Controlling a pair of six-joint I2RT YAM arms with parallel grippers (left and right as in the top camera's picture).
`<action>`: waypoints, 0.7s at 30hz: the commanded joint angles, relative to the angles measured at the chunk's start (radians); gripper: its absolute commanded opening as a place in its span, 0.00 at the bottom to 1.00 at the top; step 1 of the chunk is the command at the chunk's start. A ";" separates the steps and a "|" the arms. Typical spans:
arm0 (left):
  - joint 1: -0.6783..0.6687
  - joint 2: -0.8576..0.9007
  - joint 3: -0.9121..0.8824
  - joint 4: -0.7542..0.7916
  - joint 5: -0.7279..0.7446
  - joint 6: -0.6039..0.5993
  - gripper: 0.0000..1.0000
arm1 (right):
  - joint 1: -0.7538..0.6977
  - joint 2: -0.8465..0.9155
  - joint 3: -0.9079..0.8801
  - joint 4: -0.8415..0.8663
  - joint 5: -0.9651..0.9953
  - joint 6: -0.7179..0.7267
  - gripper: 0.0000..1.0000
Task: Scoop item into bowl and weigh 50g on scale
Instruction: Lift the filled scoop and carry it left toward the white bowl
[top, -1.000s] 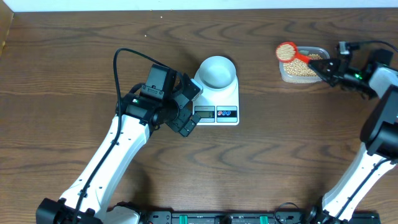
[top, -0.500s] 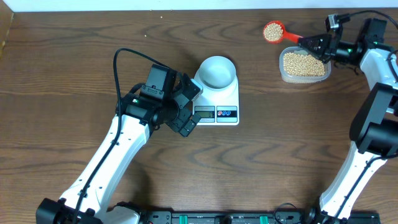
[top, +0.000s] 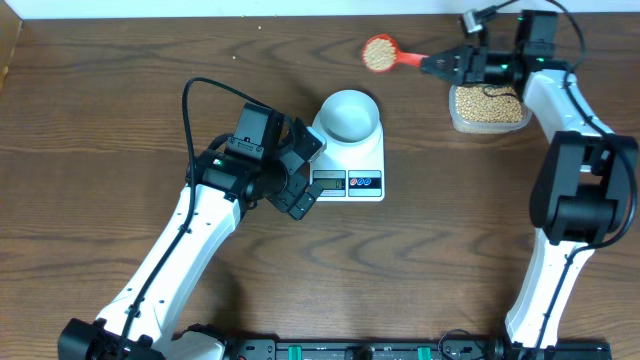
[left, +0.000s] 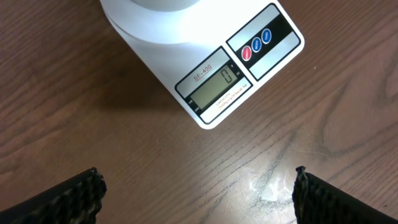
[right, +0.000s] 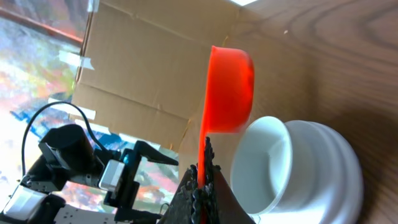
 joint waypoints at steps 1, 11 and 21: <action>0.000 -0.010 0.029 -0.004 0.016 0.009 0.98 | 0.011 -0.007 0.017 0.008 -0.035 0.036 0.01; 0.000 -0.010 0.029 -0.004 0.016 0.009 0.98 | 0.047 -0.007 0.017 0.010 -0.035 -0.009 0.01; 0.000 -0.010 0.029 -0.004 0.016 0.009 0.98 | 0.066 -0.007 0.017 0.004 -0.035 -0.068 0.01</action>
